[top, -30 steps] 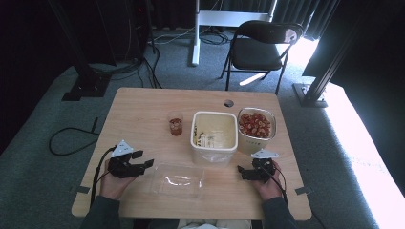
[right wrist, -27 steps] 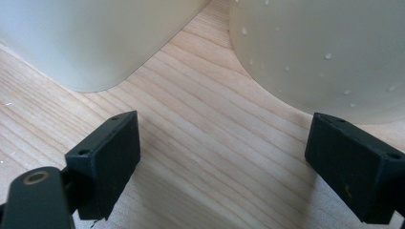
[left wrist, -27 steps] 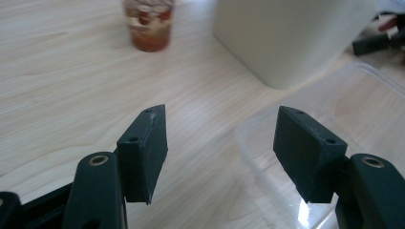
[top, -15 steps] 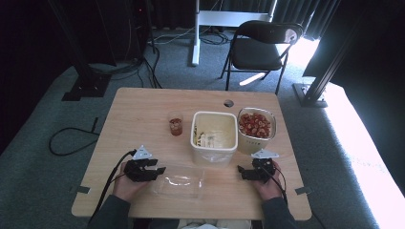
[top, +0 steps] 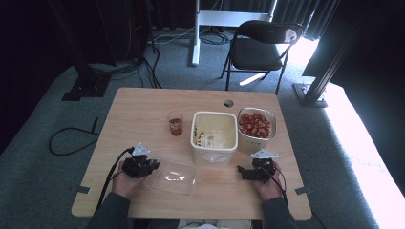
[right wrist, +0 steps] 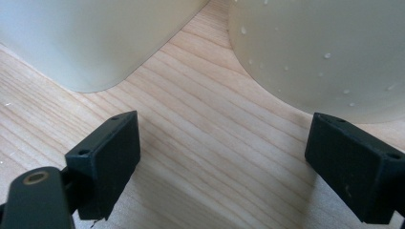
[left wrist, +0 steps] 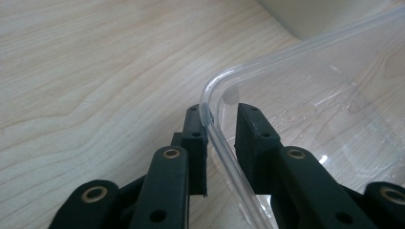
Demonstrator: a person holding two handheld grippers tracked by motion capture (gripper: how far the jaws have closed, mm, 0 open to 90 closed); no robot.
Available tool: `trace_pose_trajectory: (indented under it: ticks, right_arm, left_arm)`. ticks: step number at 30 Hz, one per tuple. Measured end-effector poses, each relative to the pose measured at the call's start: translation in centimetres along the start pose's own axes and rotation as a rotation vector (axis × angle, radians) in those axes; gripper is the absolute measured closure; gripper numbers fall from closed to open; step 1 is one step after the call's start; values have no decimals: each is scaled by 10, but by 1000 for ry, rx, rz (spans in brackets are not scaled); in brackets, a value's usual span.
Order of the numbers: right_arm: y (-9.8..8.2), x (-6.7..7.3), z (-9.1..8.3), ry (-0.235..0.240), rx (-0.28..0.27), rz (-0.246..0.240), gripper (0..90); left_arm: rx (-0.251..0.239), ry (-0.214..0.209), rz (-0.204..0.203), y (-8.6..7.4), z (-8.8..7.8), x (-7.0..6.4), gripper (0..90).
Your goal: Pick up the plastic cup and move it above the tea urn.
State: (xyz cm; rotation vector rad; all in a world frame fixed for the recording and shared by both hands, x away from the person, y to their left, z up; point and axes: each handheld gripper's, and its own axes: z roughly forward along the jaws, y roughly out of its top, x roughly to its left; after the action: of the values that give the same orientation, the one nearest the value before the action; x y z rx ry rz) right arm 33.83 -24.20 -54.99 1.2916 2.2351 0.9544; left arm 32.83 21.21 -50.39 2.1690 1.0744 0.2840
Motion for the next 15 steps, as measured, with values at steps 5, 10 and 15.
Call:
trace_pose_trajectory:
  ticks: [5,10,15]
  right_arm:
    - [0,0,0,0,0,0,112]
    - [0,0,0,-1,0,1,112]
    - [0,0,0,-1,0,1,112]
  left_arm:
    - [-42,-8,-23,2,-9,4,807]
    - [-82,-13,-38,6,-18,9,836]
    - [-125,-15,-60,9,-27,14,863]
